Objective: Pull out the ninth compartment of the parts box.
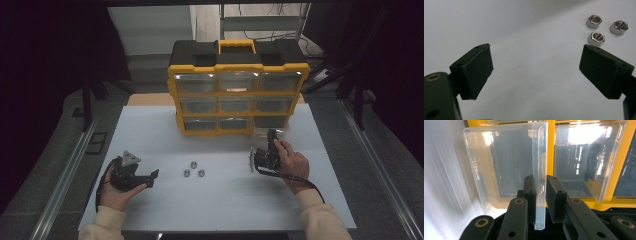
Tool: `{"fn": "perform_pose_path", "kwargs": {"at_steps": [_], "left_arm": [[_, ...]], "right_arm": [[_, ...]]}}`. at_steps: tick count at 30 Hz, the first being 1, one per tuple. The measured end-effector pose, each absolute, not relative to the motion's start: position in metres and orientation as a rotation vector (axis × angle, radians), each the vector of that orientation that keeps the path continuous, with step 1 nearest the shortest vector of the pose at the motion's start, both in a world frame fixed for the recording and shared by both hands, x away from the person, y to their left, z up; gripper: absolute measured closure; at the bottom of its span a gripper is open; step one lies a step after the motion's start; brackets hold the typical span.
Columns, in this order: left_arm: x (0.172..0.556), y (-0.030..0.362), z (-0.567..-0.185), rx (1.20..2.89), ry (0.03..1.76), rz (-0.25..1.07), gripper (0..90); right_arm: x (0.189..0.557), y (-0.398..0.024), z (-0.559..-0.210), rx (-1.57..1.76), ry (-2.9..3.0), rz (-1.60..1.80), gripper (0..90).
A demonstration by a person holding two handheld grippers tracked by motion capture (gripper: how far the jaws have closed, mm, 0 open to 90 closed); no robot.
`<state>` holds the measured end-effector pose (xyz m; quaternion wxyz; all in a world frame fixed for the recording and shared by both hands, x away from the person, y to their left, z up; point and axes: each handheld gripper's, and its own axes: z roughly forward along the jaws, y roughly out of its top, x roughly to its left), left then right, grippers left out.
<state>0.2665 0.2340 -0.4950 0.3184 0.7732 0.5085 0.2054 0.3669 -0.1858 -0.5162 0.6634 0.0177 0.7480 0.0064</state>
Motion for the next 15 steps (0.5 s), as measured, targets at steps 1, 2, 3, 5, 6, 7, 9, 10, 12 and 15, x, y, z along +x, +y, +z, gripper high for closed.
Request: {"fn": "perform_pose_path", "kwargs": {"at_steps": [1, 2, 3, 5, 6, 7, 9, 10, 12, 15], "left_arm": [[0.2666, 0.2340, -0.4951, 2.034, 1.338, 0.540, 12.2], [0.2666, 0.2341, -0.4951, 2.034, 1.338, 0.540, 12.2], [0.2666, 0.2342, -0.4951, 2.034, 1.339, 0.540, 12.3], [0.2666, 0.2339, -0.4952, 2.028, 1.341, 0.541, 12.2], [0.2666, 0.2340, -0.4951, 2.027, 1.342, 0.541, 12.3], [0.2665, 0.2340, -0.4950, 2.026, 1.342, 0.542, 12.3], [0.2664, 0.2341, -0.4949, 2.026, 1.342, 0.542, 12.3], [0.2664, 0.2341, -0.4950, 2.026, 1.342, 0.542, 12.3], [0.2664, 0.2342, -0.4950, 2.026, 1.342, 0.542, 12.3], [0.2663, 0.2343, -0.4950, 2.026, 1.342, 0.542, 12.3]], "right_arm": [[0.3666, -0.1859, -0.5162, 0.042, 1.690, 0.015, 78.7], [0.3662, -0.1860, -0.5161, 0.040, 1.690, 0.013, 78.7], [0.3660, -0.1860, -0.5159, 0.037, 1.689, 0.012, 78.7], [0.3654, -0.1861, -0.5156, 0.037, 1.690, 0.014, 78.7], [0.3652, -0.1863, -0.5153, 0.036, 1.691, 0.016, 78.7], [0.3650, -0.1864, -0.5153, 0.035, 1.692, 0.017, 78.7], [0.3644, -0.1864, -0.5156, 0.038, 1.691, 0.022, 78.7], [0.3639, -0.1864, -0.5155, 0.036, 1.693, 0.019, 78.7], [0.3632, -0.1865, -0.5154, 0.037, 1.693, 0.017, 78.7], [0.3620, -0.1866, -0.5153, 0.032, 1.689, 0.014, 78.7]]}}
